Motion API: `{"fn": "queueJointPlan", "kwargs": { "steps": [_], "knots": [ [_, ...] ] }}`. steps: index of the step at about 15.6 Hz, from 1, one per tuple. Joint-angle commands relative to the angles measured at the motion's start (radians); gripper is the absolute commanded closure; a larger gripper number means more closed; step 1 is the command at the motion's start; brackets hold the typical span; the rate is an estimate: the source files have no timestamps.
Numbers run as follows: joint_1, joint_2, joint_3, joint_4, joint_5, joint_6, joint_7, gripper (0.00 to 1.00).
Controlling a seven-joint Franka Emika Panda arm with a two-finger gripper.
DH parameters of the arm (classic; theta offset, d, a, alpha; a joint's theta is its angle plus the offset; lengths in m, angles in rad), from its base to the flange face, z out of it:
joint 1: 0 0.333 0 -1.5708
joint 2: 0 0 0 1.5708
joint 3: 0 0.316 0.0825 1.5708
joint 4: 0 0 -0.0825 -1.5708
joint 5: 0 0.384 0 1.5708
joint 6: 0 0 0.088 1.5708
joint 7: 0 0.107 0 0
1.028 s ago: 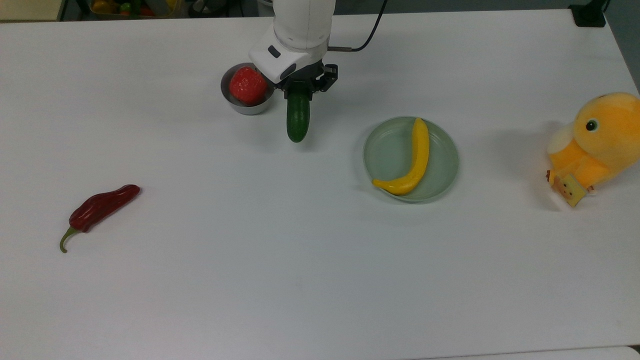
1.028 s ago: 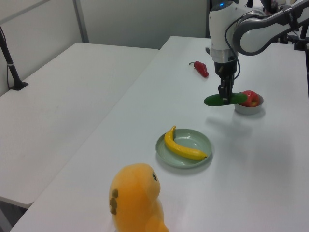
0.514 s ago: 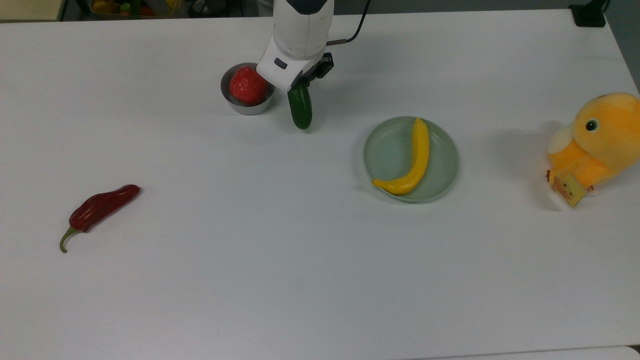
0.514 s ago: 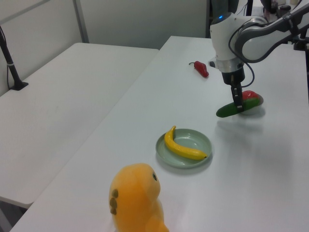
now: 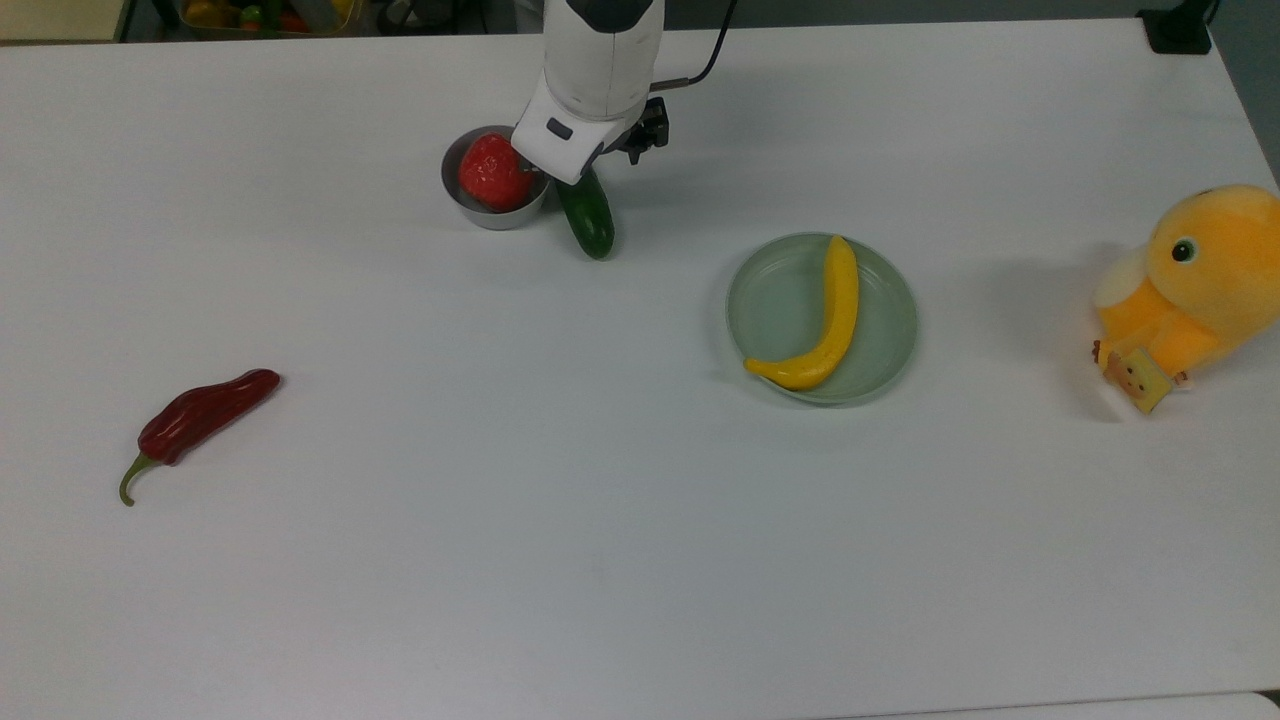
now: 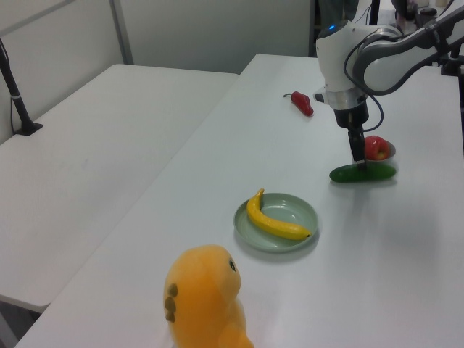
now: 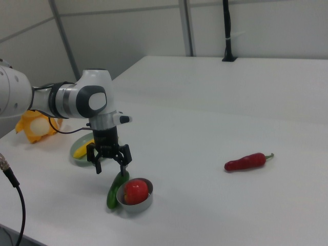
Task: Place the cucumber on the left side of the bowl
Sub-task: 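Lower the cucumber onto the table beside the bowl and open the gripper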
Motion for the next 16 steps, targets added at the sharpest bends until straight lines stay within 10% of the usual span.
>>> {"fn": "queueJointPlan", "kwargs": {
  "steps": [1, 16],
  "knots": [
    [-0.005, -0.021, 0.003, 0.001, -0.008, -0.009, -0.004, 0.0],
    [-0.036, -0.108, -0.078, 0.124, 0.006, 0.244, 0.394, 0.0]
  ]
}}
